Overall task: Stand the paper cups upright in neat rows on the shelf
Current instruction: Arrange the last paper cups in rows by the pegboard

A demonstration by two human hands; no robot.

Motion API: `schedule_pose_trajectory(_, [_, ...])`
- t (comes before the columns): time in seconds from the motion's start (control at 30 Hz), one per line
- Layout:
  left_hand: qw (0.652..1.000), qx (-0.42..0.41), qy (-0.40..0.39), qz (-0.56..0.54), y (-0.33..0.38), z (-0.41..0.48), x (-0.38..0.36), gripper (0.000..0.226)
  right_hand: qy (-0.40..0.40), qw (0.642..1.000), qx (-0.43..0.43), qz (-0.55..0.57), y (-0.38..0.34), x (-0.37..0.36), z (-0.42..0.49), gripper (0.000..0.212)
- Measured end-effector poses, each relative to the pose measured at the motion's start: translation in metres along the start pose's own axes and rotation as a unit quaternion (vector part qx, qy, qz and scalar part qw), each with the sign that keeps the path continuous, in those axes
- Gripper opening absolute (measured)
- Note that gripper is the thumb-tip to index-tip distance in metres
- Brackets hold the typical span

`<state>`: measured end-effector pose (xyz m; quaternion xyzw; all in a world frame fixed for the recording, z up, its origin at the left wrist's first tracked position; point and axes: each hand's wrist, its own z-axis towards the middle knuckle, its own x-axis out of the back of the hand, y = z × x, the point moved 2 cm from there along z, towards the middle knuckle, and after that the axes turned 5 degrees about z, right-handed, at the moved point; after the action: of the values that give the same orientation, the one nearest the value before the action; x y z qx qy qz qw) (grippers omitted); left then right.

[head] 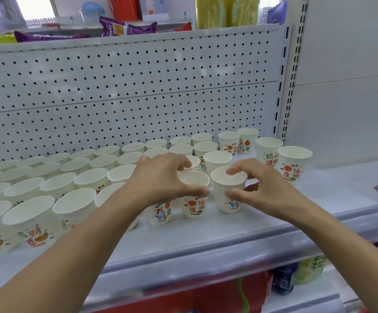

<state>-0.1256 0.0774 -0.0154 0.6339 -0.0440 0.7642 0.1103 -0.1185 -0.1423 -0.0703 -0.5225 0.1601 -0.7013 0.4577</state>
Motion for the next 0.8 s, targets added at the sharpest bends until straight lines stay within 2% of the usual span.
schedule_pose_trajectory(0.07, [0.999, 0.000, 0.039, 0.002, 0.005, 0.004, 0.009, 0.081, -0.017, 1.000, 0.007, -0.006, 0.003, 0.008, 0.000, 0.049])
schedule_pose_trajectory(0.17, [0.996, -0.017, 0.067, -0.054, 0.017, 0.019, 0.024, 0.067, -0.001, 1.000, 0.022, -0.011, 0.004, 0.036, 0.008, 0.052])
schedule_pose_trajectory(0.27, [0.990, -0.041, 0.077, -0.109, 0.029, 0.054, 0.030, 0.044, 0.027, 1.000, 0.016, 0.003, 0.012, 0.080, 0.039, 0.031])
schedule_pose_trajectory(0.4, [0.987, -0.073, 0.057, -0.131, 0.049, 0.122, 0.024, 0.023, 0.002, 0.998, 0.004, -0.068, 0.041, 0.128, 0.107, 0.015])
schedule_pose_trajectory(0.5, [0.992, -0.091, 0.018, -0.086, 0.062, 0.173, 0.004, 0.019, -0.056, 0.994, -0.022, -0.093, 0.066, 0.138, 0.156, 0.012])
schedule_pose_trajectory(0.63, [0.994, -0.100, -0.042, 0.030, 0.074, 0.215, -0.024, 0.025, -0.154, 0.977, -0.037, -0.144, 0.099, 0.125, 0.200, 0.010])
schedule_pose_trajectory(0.8, [0.995, -0.083, -0.035, 0.048, 0.071, 0.237, -0.032, 0.022, -0.201, 0.966, -0.021, -0.158, 0.119, 0.106, 0.217, 0.006])
